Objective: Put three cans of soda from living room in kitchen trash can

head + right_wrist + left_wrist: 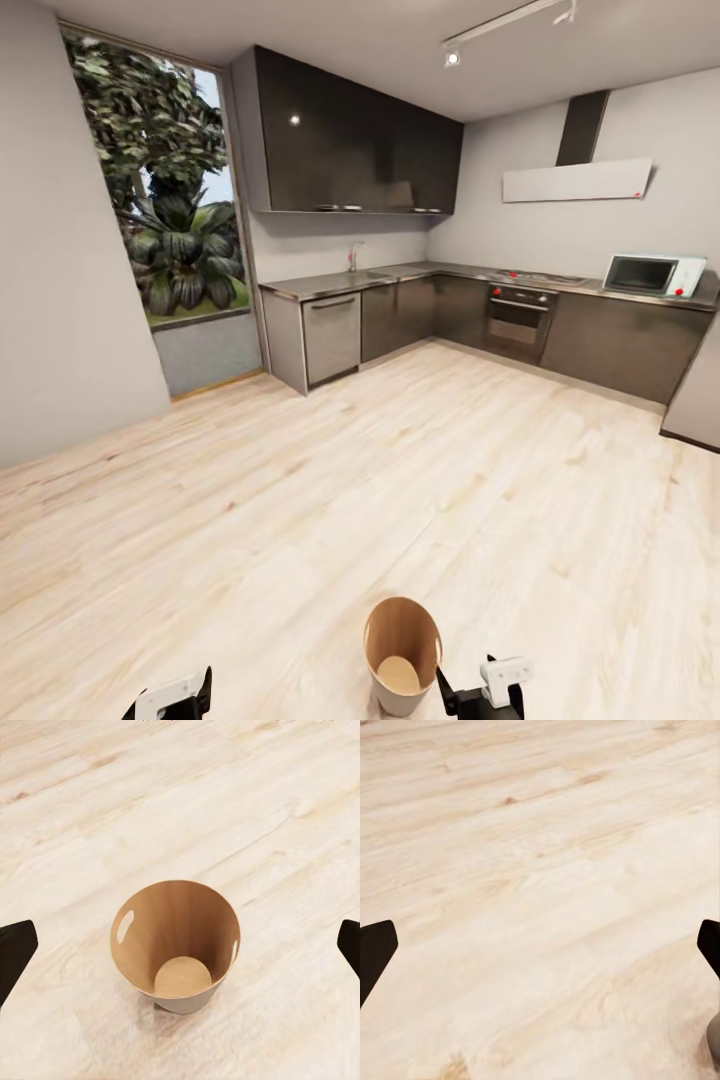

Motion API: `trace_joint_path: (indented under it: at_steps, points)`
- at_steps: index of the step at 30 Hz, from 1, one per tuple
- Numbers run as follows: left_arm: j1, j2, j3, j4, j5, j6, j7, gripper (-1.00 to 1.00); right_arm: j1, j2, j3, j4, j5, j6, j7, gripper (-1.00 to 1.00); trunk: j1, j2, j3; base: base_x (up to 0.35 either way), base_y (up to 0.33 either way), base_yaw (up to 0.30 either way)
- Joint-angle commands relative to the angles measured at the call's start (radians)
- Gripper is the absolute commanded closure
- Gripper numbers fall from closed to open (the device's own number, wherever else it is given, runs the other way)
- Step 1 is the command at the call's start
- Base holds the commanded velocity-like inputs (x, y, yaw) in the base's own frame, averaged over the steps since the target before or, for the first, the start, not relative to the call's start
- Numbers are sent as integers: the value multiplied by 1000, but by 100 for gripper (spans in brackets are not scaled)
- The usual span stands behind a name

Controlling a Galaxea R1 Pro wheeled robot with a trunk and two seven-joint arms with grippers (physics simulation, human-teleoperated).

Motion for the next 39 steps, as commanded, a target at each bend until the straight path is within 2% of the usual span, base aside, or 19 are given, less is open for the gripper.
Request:
trace_joint_path:
  at_steps: [1,6,17,22,26,27,33,34,35,38,39]
  points:
    - [0,0,0,0,0,0,0,-100,0,0,1,1,0,0,-1,-100,0,0,0,296,51,0]
    - [0,0,0,0,0,0,0,-100,-1,-1,6,3,0,0,-2,-100,0,0,0,185,20,0]
    - [0,0,-1,1,-1,0,0,-100,-5,-21,1,2,-1,2,-3,-100,0,0,0,26,3,0]
    - [0,0,-1,1,-3,0,0,-100,-21,-22,1,-7,0,33,-3,-100,0,0,0,2,0,0]
    - [0,0,-1,2,-4,0,0,-100,-83,-17,5,-11,1,170,-3,-100,0,0,0,0,0,0]
    - [0,0,-2,2,-4,0,0,-100,-123,-15,5,-12,1,245,-3,-100,0,0,0,0,0,0]
    - [0,-1,-2,3,-5,0,0,-100,-313,-11,7,-14,-1,526,-3,-100,0,0,0,0,0,0]
    - [0,-1,-2,3,-5,0,0,-100,-418,-10,7,-11,-4,686,-5,-100,0,0,0,0,0,0]
    - [0,-1,-2,3,-5,0,0,-100,-487,-10,7,-5,-5,777,-6,-100,0,0,0,0,0,0]
    - [0,-1,-2,3,-5,0,0,-100,-583,-10,6,17,-6,882,-9,-100,0,0,0,0,0,0]
    - [0,0,-2,3,-6,0,0,-100,-676,-11,5,68,-7,960,-17,-100,0,0,0,0,0,0]
